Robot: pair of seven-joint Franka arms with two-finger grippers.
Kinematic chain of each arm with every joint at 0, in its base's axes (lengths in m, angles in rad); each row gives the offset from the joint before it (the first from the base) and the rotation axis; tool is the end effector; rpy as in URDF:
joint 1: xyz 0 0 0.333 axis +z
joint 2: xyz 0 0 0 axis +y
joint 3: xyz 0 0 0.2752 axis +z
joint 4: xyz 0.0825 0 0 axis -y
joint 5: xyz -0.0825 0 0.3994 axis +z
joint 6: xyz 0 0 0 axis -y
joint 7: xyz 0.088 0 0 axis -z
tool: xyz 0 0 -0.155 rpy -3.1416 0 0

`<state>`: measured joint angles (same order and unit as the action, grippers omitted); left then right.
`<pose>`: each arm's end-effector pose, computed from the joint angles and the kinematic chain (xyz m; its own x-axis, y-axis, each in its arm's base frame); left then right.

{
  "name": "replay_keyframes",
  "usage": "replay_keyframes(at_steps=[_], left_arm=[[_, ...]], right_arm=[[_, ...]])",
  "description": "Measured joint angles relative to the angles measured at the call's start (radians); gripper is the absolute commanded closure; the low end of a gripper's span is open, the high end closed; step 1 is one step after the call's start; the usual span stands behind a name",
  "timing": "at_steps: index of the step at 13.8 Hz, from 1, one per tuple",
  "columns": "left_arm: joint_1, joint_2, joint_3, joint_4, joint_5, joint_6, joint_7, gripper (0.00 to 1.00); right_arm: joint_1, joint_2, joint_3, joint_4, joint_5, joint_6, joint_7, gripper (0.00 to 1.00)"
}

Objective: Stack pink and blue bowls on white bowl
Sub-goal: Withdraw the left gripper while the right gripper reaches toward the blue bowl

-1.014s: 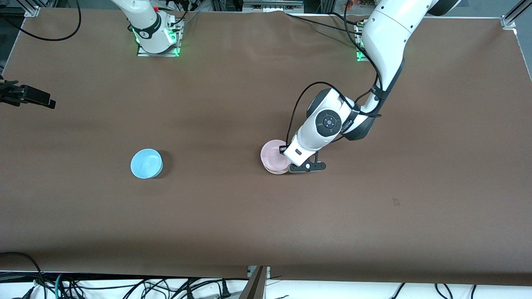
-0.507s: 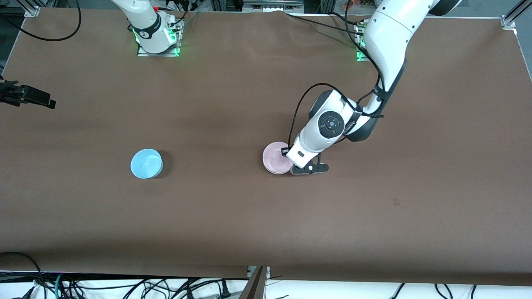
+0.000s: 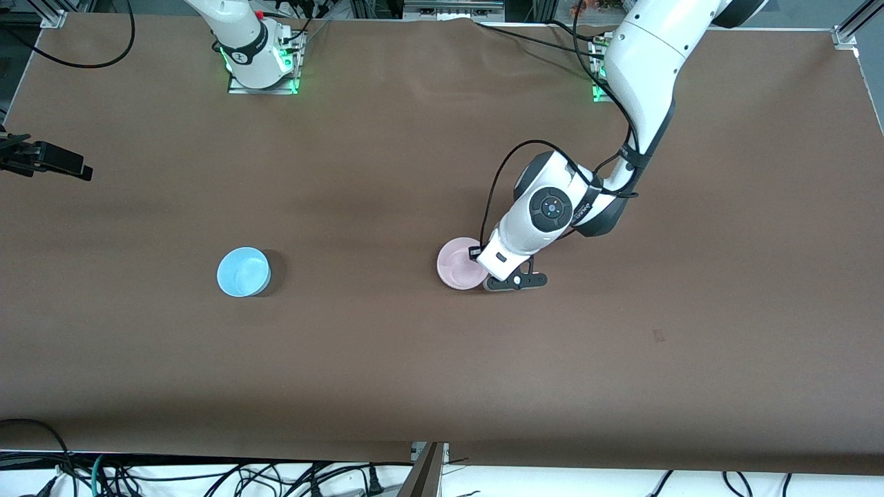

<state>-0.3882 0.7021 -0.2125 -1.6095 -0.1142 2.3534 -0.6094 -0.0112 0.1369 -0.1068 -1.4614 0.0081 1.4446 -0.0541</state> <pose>0.5692 -0.3877 0.1405 0.9871 0.1296 -0.0943 0.1464 -0.9684 0.2018 0.5804 -0.0644 0.4996 0.9863 -0.0627 -0.1525 -0.0637 -0.9980 -0.0018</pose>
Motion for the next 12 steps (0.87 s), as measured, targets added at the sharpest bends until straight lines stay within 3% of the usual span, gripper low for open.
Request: replay_keyframes(at_steps=[6,9,12], left_arm=[[0.027,-0.009,0.002,0.043,-0.009,-0.017,-0.003,0.0],[0.077,-0.059,0.014,0.059,-0.009,-0.131,0.056,0.0],[0.144,-0.135,0.076,0.061,-0.009,-0.256,0.168,0.0]], right_arm=[[0.0,0.0,0.0,0.0,0.0,-0.001,0.0,0.01],[0.0,0.001,0.0,0.0,0.0,-0.001,0.0,0.01],[-0.003,0.005,-0.001,0.0,0.0,0.0,0.0,0.01]])
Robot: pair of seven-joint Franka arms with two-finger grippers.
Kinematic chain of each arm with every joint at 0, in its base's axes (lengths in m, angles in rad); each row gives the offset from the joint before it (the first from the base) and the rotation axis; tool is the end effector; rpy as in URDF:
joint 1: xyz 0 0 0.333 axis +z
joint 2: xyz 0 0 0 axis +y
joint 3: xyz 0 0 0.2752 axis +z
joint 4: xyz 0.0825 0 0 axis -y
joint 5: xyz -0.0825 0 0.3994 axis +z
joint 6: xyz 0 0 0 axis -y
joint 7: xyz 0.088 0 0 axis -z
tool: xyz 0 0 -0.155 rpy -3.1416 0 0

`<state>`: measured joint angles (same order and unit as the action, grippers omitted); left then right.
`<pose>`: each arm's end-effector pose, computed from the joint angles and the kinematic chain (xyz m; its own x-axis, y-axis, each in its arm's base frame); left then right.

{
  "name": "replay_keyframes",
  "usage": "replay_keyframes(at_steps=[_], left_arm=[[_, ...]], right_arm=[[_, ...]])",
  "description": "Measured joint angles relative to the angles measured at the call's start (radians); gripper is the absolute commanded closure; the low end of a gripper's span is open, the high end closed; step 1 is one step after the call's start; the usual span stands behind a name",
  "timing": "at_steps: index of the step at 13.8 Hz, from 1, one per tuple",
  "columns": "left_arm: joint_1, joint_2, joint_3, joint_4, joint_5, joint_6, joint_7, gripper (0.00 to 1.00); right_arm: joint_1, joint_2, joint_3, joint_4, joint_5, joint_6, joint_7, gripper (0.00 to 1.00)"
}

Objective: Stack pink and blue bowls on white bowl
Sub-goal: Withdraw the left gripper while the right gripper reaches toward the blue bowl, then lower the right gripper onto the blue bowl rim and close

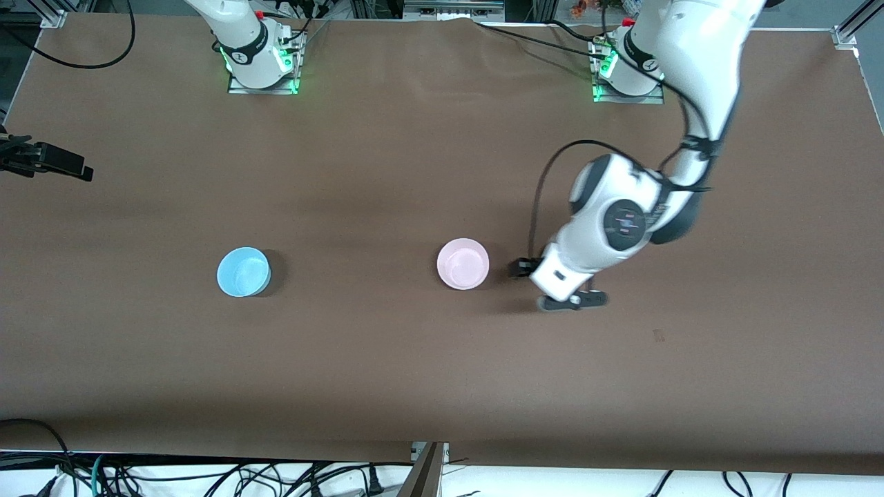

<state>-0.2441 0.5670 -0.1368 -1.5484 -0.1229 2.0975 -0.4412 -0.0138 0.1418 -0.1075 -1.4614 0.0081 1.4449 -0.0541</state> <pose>0.6373 -0.2593 0.2325 0.9862 0.1354 -0.0951 0.1487 -0.9772 0.1514 0.5810 -0.0663 0.4968 0.9854 -0.0660 -0.1570 -0.0670 -0.9978 -0.0014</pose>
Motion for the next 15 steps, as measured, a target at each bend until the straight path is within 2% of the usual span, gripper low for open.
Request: replay_keyframes(at_steps=[6,9,12,15], left_arm=[[0.197,-0.216,0.107,0.005,0.0,-0.227,0.088,0.0],[0.248,-0.33,0.183,0.015,0.011,-0.381,0.175,0.0],[0.289,-0.373,0.209,0.09,0.066,-0.545,0.3,0.0],[0.297,-0.391,0.231,0.129,0.075,-0.61,0.347,0.0]], right_arm=[[-0.012,0.007,-0.001,0.0,0.0,0.001,0.0,0.01],[-0.012,0.023,-0.001,0.0,0.023,0.012,0.0,0.01],[-0.011,0.109,0.001,-0.002,0.072,0.086,0.0,0.01],[-0.004,0.236,0.011,-0.003,0.077,0.238,0.0,0.01]])
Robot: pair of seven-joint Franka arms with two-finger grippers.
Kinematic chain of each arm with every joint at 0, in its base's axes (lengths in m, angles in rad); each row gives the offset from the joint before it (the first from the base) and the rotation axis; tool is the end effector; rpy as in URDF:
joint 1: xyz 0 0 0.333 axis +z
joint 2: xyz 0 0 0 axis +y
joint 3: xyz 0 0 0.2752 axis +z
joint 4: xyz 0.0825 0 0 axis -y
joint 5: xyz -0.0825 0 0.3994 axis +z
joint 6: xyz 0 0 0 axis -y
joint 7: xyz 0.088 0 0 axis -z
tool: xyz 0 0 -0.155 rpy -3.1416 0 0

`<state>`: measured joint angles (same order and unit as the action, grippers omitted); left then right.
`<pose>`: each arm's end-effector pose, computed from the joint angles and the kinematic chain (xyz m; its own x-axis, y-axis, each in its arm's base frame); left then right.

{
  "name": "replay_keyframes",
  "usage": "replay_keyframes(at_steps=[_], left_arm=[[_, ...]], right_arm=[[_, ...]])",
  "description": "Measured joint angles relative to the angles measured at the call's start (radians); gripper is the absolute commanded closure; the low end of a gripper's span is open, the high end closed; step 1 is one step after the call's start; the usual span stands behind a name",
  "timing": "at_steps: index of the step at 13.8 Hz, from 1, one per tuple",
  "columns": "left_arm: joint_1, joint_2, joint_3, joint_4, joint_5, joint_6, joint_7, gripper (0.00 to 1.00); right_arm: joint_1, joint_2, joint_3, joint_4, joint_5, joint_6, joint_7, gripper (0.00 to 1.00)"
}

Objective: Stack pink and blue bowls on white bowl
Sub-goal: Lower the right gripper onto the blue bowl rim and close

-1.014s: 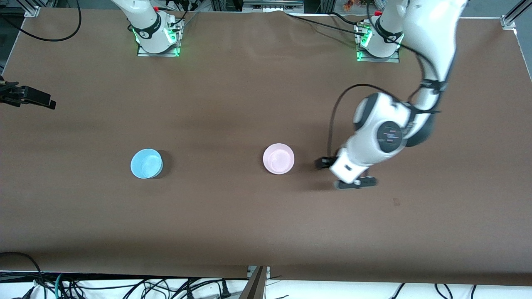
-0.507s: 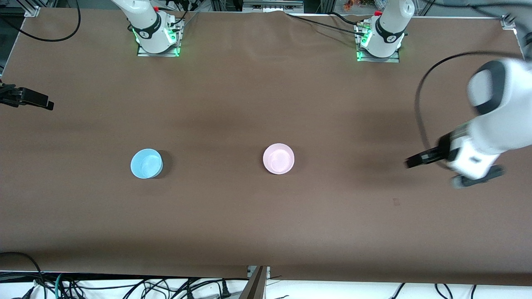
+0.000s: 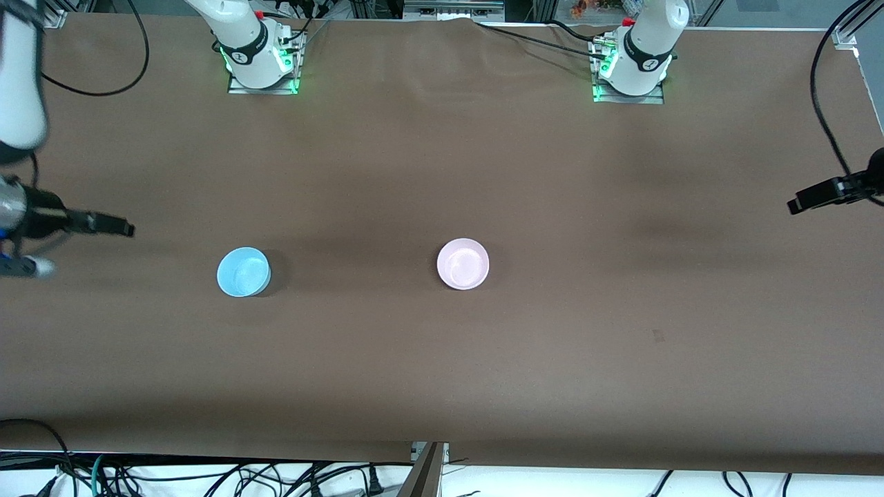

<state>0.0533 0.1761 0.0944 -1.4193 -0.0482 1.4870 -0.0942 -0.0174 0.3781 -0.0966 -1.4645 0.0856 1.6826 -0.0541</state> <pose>0.5965 0.0772 0.4990 0.9658 0.2350 -0.1099 0.2387 -0.9709 0.0214 0.6451 -0.0559 0.3646 0.9857 -0.0670 -0.1549 -0.0764 -0.9955 -0.0553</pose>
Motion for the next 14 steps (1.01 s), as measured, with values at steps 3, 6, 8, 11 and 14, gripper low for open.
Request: replay_keyframes(at_steps=[3,6,8,11,14], left_arm=[[-0.003,-0.008,0.002,0.003,0.017,-0.007,0.005,0.0],[-0.014,-0.008,-0.011,0.002,0.021,-0.011,0.002,0.0],[-0.015,-0.008,-0.035,0.002,0.021,-0.013,-0.003,0.0],[-0.017,-0.008,-0.078,0.002,0.021,-0.013,-0.01,0.0],[-0.017,-0.006,-0.083,0.002,0.021,-0.013,-0.02,0.0]], right_arm=[[0.027,0.114,0.003,0.0,0.0,0.117,0.002,0.01],[0.053,0.189,0.004,-0.001,0.0,0.177,0.016,0.01],[0.06,0.219,0.004,-0.011,0.0,0.217,0.017,0.01],[0.066,0.232,0.004,-0.079,0.001,0.302,0.017,0.01],[0.073,0.232,0.004,-0.174,0.001,0.409,0.017,0.01]])
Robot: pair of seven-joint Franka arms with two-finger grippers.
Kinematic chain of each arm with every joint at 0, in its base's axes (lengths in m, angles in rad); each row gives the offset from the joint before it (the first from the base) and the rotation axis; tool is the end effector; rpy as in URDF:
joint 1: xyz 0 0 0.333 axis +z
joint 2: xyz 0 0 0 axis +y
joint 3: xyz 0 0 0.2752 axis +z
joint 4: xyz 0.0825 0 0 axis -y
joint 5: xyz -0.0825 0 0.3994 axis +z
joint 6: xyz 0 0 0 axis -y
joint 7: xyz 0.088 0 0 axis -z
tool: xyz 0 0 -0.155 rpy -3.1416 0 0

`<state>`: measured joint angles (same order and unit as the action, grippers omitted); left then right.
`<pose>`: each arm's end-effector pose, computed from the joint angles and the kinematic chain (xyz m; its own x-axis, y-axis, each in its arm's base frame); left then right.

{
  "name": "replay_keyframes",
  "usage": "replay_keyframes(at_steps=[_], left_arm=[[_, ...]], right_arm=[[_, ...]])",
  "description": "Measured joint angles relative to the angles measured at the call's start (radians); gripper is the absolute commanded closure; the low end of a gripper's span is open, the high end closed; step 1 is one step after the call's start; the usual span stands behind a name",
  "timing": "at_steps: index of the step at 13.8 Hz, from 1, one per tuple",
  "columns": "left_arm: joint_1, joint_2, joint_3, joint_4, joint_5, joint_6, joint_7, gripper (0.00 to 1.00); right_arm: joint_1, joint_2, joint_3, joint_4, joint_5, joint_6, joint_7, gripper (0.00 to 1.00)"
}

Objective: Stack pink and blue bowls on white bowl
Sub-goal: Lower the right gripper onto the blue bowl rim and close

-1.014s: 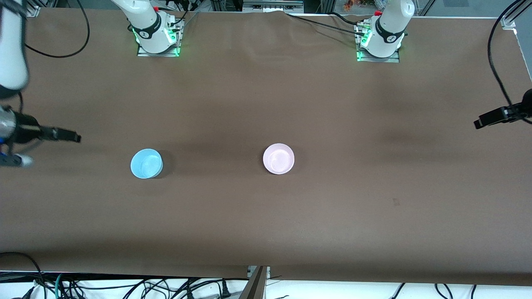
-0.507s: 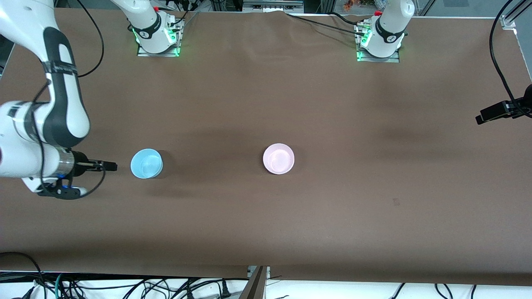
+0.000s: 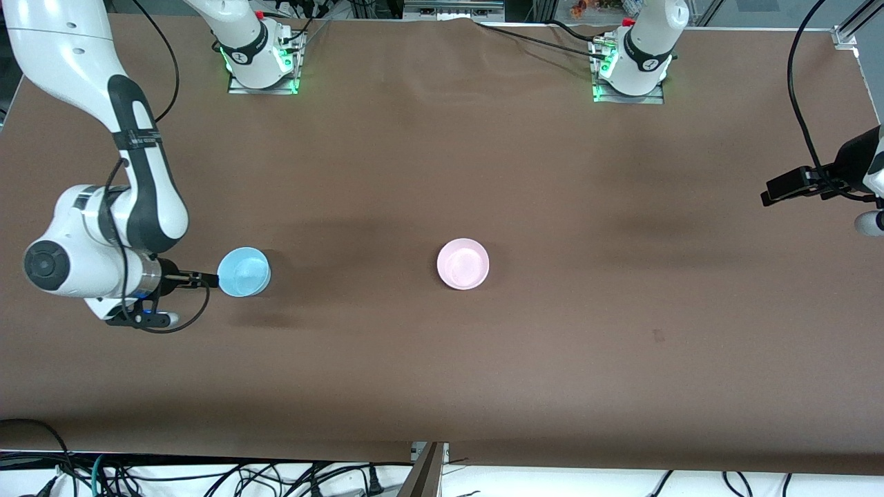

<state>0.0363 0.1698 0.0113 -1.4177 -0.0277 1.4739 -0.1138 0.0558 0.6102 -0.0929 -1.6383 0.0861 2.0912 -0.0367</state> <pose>0.5980 0.0235 0.5022 0.9807 0.1578 -0.1155 0.1603 -0.9870 0.0128 0.6512 -0.0147 0.1596 0.9876 -0.0345 -0.1530 -0.0379 -0.9991 -0.0197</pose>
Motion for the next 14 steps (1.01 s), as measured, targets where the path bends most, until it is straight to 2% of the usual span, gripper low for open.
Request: replay_keyframes(at_steps=[3,14], left_arm=[[0.0,0.006,0.0,0.0,0.0,0.0,0.0,0.0],[0.002,0.008,0.0,0.0,0.0,0.0,-0.001,0.0]], right_arm=[[0.002,0.0,0.0,-0.059,0.0,0.062,0.0,0.01],[0.01,-0.025,0.0,-0.169,0.0,0.165,0.001,0.02]])
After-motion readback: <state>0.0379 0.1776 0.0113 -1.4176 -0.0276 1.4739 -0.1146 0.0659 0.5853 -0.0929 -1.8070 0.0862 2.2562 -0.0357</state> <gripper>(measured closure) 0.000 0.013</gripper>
